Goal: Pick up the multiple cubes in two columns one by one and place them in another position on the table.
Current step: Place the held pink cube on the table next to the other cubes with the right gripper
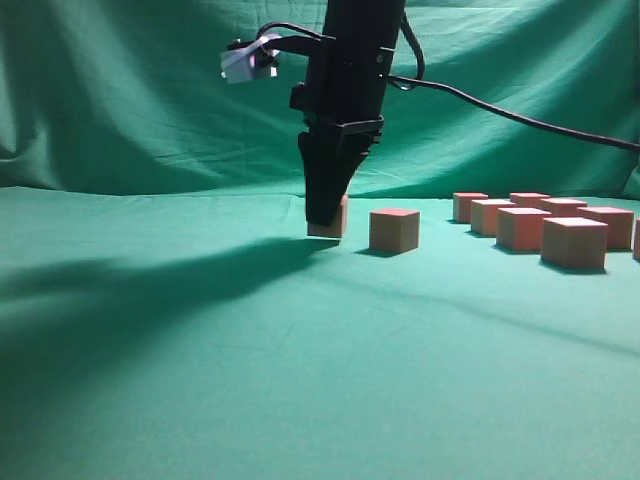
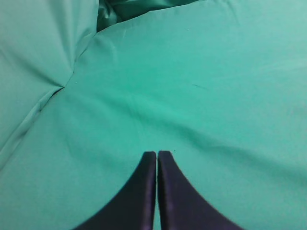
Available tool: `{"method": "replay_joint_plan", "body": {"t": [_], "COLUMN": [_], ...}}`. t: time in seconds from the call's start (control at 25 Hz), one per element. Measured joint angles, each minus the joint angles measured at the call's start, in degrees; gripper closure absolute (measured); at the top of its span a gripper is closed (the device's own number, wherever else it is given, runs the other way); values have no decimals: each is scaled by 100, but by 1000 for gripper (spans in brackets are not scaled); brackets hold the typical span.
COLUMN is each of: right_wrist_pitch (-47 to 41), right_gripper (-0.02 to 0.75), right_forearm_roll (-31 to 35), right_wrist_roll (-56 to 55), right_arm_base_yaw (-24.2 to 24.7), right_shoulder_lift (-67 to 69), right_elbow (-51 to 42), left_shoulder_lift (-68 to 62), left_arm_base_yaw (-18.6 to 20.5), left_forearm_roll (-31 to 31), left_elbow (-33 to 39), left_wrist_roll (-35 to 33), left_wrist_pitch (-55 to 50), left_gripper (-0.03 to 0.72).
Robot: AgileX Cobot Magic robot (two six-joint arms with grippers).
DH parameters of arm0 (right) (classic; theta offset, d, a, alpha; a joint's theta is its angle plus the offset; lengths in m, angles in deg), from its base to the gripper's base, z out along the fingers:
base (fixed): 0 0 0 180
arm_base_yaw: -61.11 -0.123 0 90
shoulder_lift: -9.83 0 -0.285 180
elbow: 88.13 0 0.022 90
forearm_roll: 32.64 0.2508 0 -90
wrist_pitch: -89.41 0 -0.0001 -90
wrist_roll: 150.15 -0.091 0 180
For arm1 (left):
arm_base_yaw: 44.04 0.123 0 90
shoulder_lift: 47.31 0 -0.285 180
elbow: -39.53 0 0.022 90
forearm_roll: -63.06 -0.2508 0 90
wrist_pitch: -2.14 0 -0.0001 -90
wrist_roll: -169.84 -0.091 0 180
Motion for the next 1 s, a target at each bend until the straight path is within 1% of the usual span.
{"method": "replay_joint_plan", "body": {"t": [0.2,0.56,1.0], "right_wrist_pitch": [0,0,-11], "right_gripper": [470,470,470], "right_forearm_roll": [104,104,-7], "right_wrist_roll": [-4,-13,-151], "right_arm_base_yaw": [0,9,9], "right_shoulder_lift": [12,67,67], "right_elbow": [0,0,4], "left_shoulder_lift": [0,0,0], "left_arm_base_yaw": [0,0,0], "left_forearm_roll": [0,0,0], "left_elbow": [0,0,0], "left_wrist_roll": [0,0,0], "left_wrist_pitch": [0,0,0], "left_gripper": [688,688,688]}}
